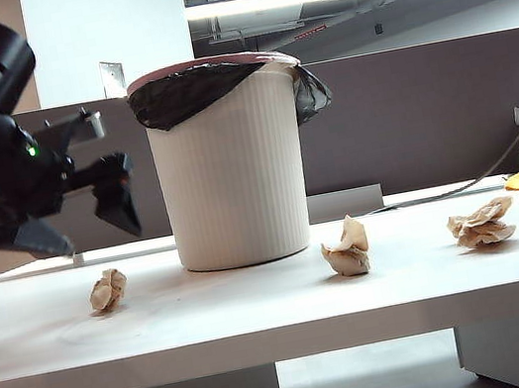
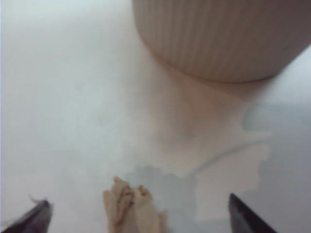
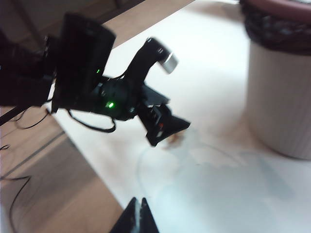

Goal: Pick up all the trash on the table and put it in the trash can.

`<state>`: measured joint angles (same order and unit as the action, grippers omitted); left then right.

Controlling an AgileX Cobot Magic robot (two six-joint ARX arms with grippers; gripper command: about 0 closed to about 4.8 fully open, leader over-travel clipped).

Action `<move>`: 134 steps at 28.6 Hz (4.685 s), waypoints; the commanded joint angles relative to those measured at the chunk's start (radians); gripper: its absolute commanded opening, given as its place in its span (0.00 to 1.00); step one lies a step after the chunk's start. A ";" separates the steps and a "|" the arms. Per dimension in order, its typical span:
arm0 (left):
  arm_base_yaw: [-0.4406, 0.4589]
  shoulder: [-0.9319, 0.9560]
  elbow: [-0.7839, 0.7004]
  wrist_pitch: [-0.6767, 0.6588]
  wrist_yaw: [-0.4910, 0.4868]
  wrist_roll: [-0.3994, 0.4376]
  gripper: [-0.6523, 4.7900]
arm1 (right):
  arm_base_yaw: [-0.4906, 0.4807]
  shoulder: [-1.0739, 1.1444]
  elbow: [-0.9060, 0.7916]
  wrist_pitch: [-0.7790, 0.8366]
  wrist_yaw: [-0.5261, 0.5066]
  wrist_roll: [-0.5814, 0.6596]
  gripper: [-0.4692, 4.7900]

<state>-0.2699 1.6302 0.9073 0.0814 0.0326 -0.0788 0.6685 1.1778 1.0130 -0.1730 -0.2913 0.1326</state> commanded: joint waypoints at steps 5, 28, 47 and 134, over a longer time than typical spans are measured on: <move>0.000 0.100 0.003 0.110 -0.056 -0.012 1.00 | 0.016 0.015 0.005 0.013 -0.003 0.007 0.08; -0.002 -0.048 0.280 -0.064 0.101 -0.051 0.11 | -0.047 -0.012 0.072 0.065 0.000 -0.011 0.08; -0.076 0.317 0.964 -0.028 0.276 -0.105 0.11 | -0.263 0.103 0.490 -0.173 -0.025 -0.132 0.08; -0.504 0.381 0.338 0.090 -0.074 -0.183 1.00 | -0.262 -0.490 -0.082 -0.451 0.000 -0.047 0.08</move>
<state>-0.7734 2.0102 1.2396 0.1616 -0.0414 -0.2604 0.4042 0.6888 0.9279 -0.6411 -0.2886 0.0845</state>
